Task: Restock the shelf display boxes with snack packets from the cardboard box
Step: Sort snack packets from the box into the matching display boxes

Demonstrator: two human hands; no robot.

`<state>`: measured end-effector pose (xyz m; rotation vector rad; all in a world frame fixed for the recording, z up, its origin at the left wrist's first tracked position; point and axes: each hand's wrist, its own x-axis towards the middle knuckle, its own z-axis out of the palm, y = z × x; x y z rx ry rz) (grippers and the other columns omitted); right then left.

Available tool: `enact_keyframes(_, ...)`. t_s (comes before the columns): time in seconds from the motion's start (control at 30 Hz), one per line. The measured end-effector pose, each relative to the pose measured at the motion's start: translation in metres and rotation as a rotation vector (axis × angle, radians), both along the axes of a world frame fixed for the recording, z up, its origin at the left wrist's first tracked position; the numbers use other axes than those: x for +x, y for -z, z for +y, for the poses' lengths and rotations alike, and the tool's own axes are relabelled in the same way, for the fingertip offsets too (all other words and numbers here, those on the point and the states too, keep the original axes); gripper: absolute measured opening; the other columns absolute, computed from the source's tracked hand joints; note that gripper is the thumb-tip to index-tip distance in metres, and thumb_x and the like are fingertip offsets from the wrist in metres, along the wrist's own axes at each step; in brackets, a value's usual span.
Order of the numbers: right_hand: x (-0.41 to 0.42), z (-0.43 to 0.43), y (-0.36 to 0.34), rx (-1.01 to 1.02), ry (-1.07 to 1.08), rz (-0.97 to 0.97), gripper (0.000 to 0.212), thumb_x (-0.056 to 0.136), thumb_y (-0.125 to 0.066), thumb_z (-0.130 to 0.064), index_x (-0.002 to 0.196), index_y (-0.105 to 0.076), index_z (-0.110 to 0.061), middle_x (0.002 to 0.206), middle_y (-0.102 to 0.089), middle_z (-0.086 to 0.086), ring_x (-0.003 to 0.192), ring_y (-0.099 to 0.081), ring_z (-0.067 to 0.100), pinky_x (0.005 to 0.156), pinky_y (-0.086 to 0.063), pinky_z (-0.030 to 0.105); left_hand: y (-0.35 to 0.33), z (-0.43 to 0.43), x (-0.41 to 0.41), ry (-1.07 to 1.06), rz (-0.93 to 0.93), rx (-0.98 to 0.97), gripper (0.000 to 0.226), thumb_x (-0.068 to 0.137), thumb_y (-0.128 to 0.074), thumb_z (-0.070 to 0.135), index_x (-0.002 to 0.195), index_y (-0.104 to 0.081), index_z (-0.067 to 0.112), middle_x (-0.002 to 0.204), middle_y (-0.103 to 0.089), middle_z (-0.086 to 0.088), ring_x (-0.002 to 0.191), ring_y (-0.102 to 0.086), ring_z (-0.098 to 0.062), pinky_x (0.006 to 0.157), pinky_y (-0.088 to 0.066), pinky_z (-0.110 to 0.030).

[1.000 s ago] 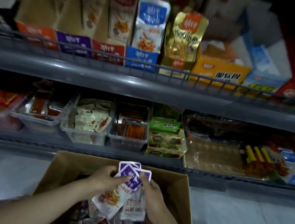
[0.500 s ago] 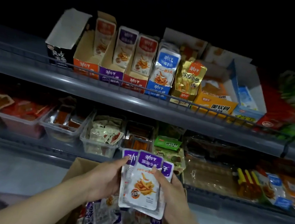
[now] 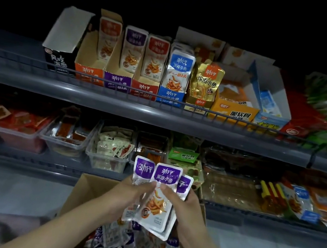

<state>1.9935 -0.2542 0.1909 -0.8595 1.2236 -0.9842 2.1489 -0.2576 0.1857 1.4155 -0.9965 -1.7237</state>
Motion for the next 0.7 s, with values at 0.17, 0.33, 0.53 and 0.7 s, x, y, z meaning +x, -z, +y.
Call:
enact_keyframes(0.17,-0.006,-0.007,-0.006,0.064,0.026,0.000,0.024,0.083,-0.071,-0.013,0.106,-0.067,-0.012,0.097,-0.075,0.008,0.092,-0.071,0.028,0.090,-0.053,0.051,-0.005,-0.009,0.009,-0.102,0.165,0.112,0.065,0.083,-0.041,0.069,0.111,-0.064,0.015,0.088,-0.074,-0.011,0.083,-0.069,-0.027,0.085,-0.050,-0.038)
enact_keyframes(0.33,-0.015,-0.012,-0.020,0.100,-0.015,-0.111,0.026,0.082,-0.070,-0.015,0.107,-0.063,-0.011,0.097,-0.074,0.012,0.086,-0.072,0.028,0.070,-0.058,0.039,-0.010,-0.017,0.014,-0.157,0.191,0.082,0.065,0.058,-0.046,0.080,0.077,-0.056,0.018,0.055,-0.049,0.005,0.045,-0.043,-0.008,0.040,-0.032,-0.018)
enact_keyframes(0.53,-0.019,-0.014,-0.022,0.105,-0.068,-0.110,0.034,0.075,-0.072,-0.023,0.105,-0.064,-0.009,0.096,-0.074,0.016,0.084,-0.072,0.030,0.065,-0.060,0.037,-0.009,-0.013,0.017,-0.144,0.178,0.111,0.046,0.070,-0.072,0.034,0.105,-0.062,0.006,0.090,-0.073,-0.015,0.077,-0.071,-0.027,0.063,-0.057,-0.033)
enact_keyframes(0.7,-0.007,-0.006,-0.012,-0.032,-0.070,0.126,0.035,0.074,-0.077,-0.023,0.107,-0.066,-0.016,0.096,-0.075,0.004,0.087,-0.073,0.019,0.076,-0.059,0.034,-0.014,-0.010,0.004,0.041,0.059,0.163,0.052,0.084,-0.046,0.064,0.097,-0.068,0.018,0.097,-0.074,-0.010,0.098,-0.068,-0.027,0.093,-0.048,-0.042)
